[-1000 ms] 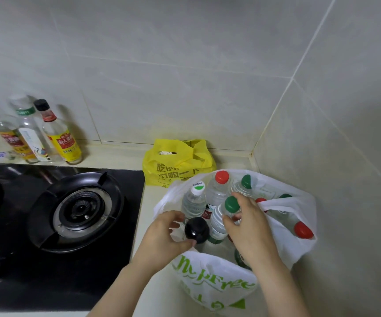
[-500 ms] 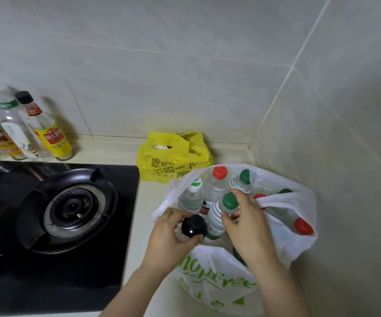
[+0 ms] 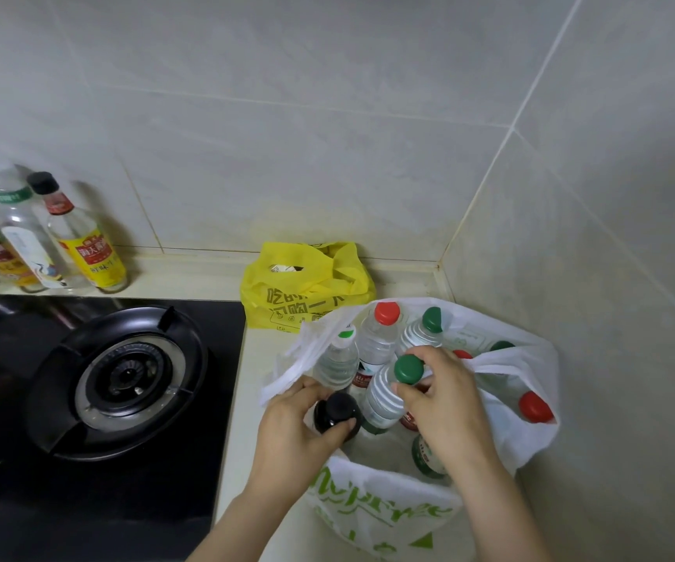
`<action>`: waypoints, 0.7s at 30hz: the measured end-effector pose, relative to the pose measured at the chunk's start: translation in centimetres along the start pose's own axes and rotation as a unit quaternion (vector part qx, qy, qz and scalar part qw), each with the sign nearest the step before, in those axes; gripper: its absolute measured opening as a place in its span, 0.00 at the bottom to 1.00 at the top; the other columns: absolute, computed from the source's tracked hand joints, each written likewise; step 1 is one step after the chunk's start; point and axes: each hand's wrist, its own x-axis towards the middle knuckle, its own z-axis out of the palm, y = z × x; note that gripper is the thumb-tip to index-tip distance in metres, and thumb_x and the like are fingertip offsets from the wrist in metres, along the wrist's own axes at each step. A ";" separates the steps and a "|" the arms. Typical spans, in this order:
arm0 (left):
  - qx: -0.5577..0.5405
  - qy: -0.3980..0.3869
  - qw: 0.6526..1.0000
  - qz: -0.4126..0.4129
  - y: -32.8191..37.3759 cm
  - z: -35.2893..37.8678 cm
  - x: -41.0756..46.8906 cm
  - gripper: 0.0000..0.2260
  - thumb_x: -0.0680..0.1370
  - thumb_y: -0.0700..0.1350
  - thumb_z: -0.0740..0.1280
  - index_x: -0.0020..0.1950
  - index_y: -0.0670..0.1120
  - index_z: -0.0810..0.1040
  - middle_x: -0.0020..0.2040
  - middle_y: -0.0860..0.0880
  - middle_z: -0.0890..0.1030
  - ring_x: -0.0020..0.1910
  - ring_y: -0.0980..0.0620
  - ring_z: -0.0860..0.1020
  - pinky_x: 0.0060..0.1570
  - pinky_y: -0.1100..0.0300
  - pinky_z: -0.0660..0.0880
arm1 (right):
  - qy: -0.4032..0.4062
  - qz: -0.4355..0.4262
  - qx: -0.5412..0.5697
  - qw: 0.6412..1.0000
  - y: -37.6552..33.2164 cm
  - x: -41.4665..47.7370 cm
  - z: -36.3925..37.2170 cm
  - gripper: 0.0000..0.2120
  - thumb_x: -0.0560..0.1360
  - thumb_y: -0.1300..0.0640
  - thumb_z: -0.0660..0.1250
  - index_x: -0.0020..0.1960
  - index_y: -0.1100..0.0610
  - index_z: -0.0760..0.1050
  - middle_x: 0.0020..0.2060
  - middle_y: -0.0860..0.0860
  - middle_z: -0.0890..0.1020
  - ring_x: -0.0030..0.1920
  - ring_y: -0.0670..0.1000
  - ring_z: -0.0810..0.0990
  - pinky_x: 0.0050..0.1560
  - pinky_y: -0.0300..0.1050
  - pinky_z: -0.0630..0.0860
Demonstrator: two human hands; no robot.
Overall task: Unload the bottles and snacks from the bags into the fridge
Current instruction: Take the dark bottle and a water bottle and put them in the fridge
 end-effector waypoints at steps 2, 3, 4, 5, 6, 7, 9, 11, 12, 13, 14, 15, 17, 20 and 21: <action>-0.025 0.008 1.000 -0.003 0.9 -0.7 -0.1 0.08 0.64 0.49 0.76 0.40 0.53 0.81 0.43 0.61 0.78 0.44 0.59 0.77 0.41 0.67 0.72 | 0.005 0.005 0.015 1.000 0.0 -0.2 -0.1 0.15 0.67 0.62 0.76 0.48 0.49 0.76 0.45 0.46 0.78 0.44 0.50 0.80 0.47 0.49 0.78; -0.033 0.008 0.999 0.001 1.4 -1.0 -0.1 0.08 0.64 0.48 0.76 0.40 0.54 0.80 0.43 0.61 0.78 0.44 0.59 0.77 0.41 0.67 0.72 | 0.008 0.006 0.021 1.000 -0.1 -0.3 -0.2 0.15 0.66 0.63 0.76 0.47 0.49 0.76 0.45 0.46 0.78 0.43 0.49 0.80 0.47 0.49 0.79; -0.033 0.009 0.999 0.008 1.8 -1.3 0.0 0.07 0.64 0.48 0.76 0.39 0.53 0.80 0.43 0.61 0.78 0.44 0.58 0.77 0.41 0.68 0.72 | 0.012 0.006 0.027 1.000 -0.2 -0.6 -0.4 0.15 0.66 0.63 0.76 0.47 0.49 0.77 0.45 0.46 0.78 0.42 0.48 0.80 0.46 0.48 0.79; -0.031 0.014 0.999 0.015 2.2 -1.6 0.1 0.08 0.64 0.49 0.76 0.39 0.53 0.80 0.43 0.60 0.78 0.44 0.58 0.77 0.41 0.69 0.71 | 0.016 0.004 0.036 0.999 -0.5 -0.8 -0.6 0.14 0.66 0.63 0.76 0.47 0.49 0.78 0.44 0.45 0.78 0.41 0.46 0.80 0.45 0.48 0.79; -0.030 0.021 0.999 0.021 2.6 -1.9 0.2 0.08 0.63 0.50 0.75 0.39 0.52 0.80 0.43 0.59 0.77 0.45 0.59 0.76 0.43 0.71 0.70 | 0.022 0.001 0.044 0.999 -0.8 -1.0 -1.0 0.14 0.66 0.62 0.76 0.46 0.47 0.78 0.43 0.45 0.79 0.39 0.44 0.79 0.44 0.47 0.79; -0.034 0.029 0.999 0.026 3.0 -2.3 0.3 0.09 0.63 0.50 0.75 0.40 0.51 0.80 0.43 0.57 0.77 0.46 0.60 0.76 0.44 0.73 0.69 | 0.032 -0.004 0.052 0.998 -1.2 -1.1 -1.4 0.14 0.66 0.61 0.76 0.45 0.45 0.77 0.42 0.44 0.79 0.37 0.43 0.78 0.42 0.46 0.78; -0.051 0.038 0.997 0.036 3.9 -3.1 0.5 0.11 0.62 0.51 0.75 0.41 0.49 0.80 0.42 0.56 0.76 0.47 0.60 0.76 0.45 0.74 0.68 | 0.053 -0.016 0.062 0.997 -2.2 -1.5 -2.4 0.15 0.65 0.59 0.77 0.42 0.41 0.76 0.38 0.43 0.78 0.35 0.43 0.76 0.40 0.44 0.76; -0.069 0.050 0.995 0.050 5.1 -3.9 0.8 0.13 0.62 0.54 0.74 0.41 0.48 0.80 0.43 0.55 0.77 0.47 0.58 0.77 0.46 0.71 0.70 | 0.068 -0.035 0.069 0.995 -3.2 -1.7 -3.6 0.14 0.65 0.57 0.77 0.44 0.42 0.77 0.37 0.43 0.77 0.37 0.45 0.74 0.39 0.43 0.73; -0.078 0.058 0.994 0.059 5.6 -4.3 1.0 0.14 0.62 0.55 0.74 0.41 0.48 0.81 0.43 0.54 0.78 0.47 0.57 0.78 0.47 0.69 0.72 | 0.076 -0.046 0.074 0.993 -3.8 -1.8 -4.2 0.13 0.65 0.57 0.77 0.44 0.44 0.78 0.38 0.43 0.77 0.38 0.45 0.74 0.40 0.42 0.72; -0.088 0.064 0.992 0.069 6.2 -4.7 1.3 0.15 0.62 0.56 0.73 0.41 0.48 0.81 0.43 0.53 0.78 0.47 0.56 0.78 0.48 0.67 0.73 | 0.085 -0.059 0.080 0.991 -4.4 -1.9 -4.8 0.13 0.65 0.57 0.77 0.45 0.45 0.78 0.39 0.43 0.78 0.40 0.45 0.75 0.42 0.41 0.72; -0.100 0.069 0.989 0.079 6.9 -5.2 1.5 0.14 0.62 0.56 0.73 0.41 0.48 0.81 0.42 0.52 0.78 0.46 0.55 0.78 0.48 0.65 0.74 | 0.096 -0.075 0.086 0.989 -5.0 -2.0 -5.4 0.12 0.65 0.57 0.77 0.44 0.46 0.78 0.40 0.43 0.79 0.42 0.44 0.76 0.43 0.39 0.72; -0.111 0.074 0.987 0.087 7.5 -5.6 1.8 0.14 0.62 0.55 0.73 0.40 0.47 0.81 0.42 0.52 0.77 0.46 0.55 0.78 0.48 0.65 0.74 | 0.107 -0.090 0.094 0.986 -5.7 -2.0 -6.0 0.12 0.65 0.58 0.77 0.43 0.46 0.78 0.40 0.42 0.80 0.43 0.43 0.77 0.44 0.37 0.71; -0.132 0.084 0.983 0.093 8.9 -6.6 2.1 0.13 0.62 0.56 0.72 0.39 0.48 0.81 0.41 0.52 0.77 0.45 0.55 0.79 0.47 0.67 0.74 | 0.133 -0.113 0.117 0.978 -7.0 -2.2 -7.0 0.13 0.65 0.59 0.77 0.43 0.45 0.78 0.41 0.42 0.80 0.46 0.43 0.77 0.46 0.35 0.71; -0.161 0.109 0.976 0.096 10.7 -8.1 2.8 0.13 0.61 0.57 0.73 0.38 0.50 0.80 0.41 0.51 0.78 0.43 0.52 0.79 0.44 0.61 0.75 | 0.156 -0.139 0.170 0.963 -8.8 -2.6 -8.5 0.13 0.66 0.60 0.77 0.44 0.46 0.79 0.43 0.44 0.80 0.47 0.43 0.78 0.49 0.35 0.72; -0.171 0.117 0.973 0.099 11.3 -8.6 3.0 0.12 0.61 0.57 0.73 0.38 0.51 0.80 0.41 0.51 0.78 0.42 0.50 0.79 0.43 0.57 0.76 | 0.159 -0.148 0.192 0.957 -9.5 -2.7 -9.0 0.13 0.66 0.61 0.77 0.45 0.46 0.79 0.44 0.44 0.81 0.48 0.44 0.79 0.50 0.37 0.73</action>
